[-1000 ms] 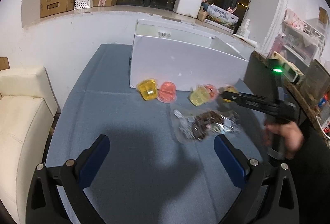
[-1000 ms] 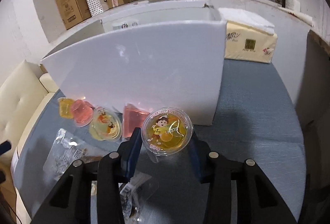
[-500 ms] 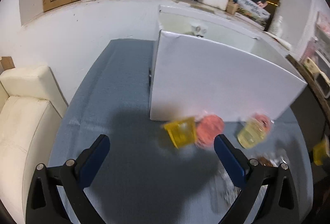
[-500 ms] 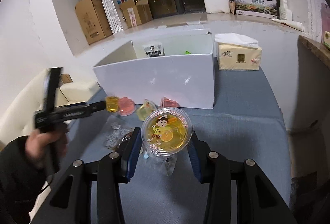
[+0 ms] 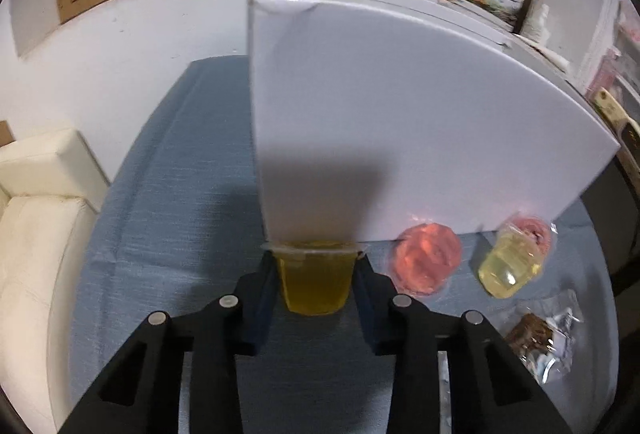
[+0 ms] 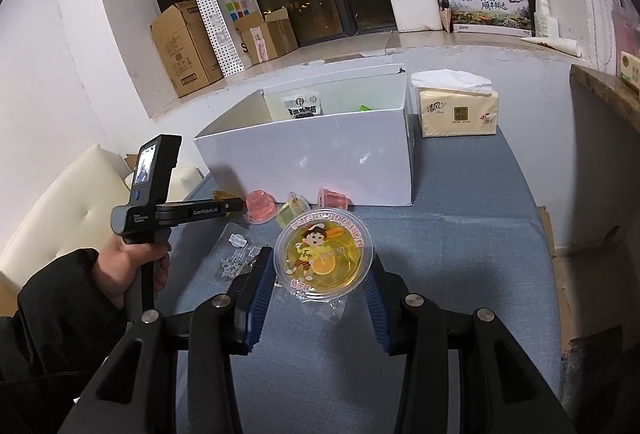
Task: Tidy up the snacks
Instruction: 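Grasp a yellow jelly cup with the left tool while the right tool holds its cup, then lower both jelly cups into the white box and open both tools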
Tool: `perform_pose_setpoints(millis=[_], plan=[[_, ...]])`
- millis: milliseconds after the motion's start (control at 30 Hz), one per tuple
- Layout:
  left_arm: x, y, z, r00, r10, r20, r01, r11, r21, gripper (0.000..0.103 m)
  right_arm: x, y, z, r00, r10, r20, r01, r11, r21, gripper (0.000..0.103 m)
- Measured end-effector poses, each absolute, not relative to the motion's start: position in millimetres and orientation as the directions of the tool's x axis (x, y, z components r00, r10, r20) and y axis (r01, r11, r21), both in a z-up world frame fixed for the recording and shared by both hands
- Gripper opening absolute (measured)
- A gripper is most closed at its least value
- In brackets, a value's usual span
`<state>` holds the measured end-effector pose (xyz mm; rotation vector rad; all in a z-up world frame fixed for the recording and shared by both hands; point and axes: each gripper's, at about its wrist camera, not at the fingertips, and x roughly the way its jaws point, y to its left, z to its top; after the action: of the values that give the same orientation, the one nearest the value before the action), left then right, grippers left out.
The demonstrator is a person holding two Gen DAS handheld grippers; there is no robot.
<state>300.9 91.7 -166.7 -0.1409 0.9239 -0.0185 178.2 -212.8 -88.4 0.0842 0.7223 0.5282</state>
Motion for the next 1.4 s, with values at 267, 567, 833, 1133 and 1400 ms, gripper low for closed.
perform_pose_setpoints(millis=[267, 567, 833, 1133, 1400], plan=[[259, 82, -137, 0.667, -0.142, -0.731, 0.034, 0.986, -0.16, 0.038, 175, -204, -86, 0.619, 0.514, -0.594, -0.457, 0.85, 0.26, 0.047], [202, 60, -71, 0.756, -0.247, -0.606, 0.168, 0.968, -0.185, 0.038, 177, -186, -78, 0.612, 0.546, -0.572, -0.491, 0.83, 0.266, 0.047], [233, 50, -20, 0.811, -0.25, -0.53, 0.21, 0.968, -0.135, 0.038, 232, -169, -43, 0.646, 0.552, -0.528, -0.496, 0.829, 0.259, 0.047], [314, 52, -9, 0.806, -0.229, -0.546, 0.167, 0.973, -0.161, 0.038, 331, -145, -26, 0.671, 0.501, -0.547, -0.456, 0.86, 0.229, 0.047], [336, 58, -35, 0.787, -0.151, -0.598, 0.086, 0.987, -0.135, 0.103, 355, -169, -34, 0.712, 0.44, -0.547, -0.352, 0.898, 0.264, 0.103]])
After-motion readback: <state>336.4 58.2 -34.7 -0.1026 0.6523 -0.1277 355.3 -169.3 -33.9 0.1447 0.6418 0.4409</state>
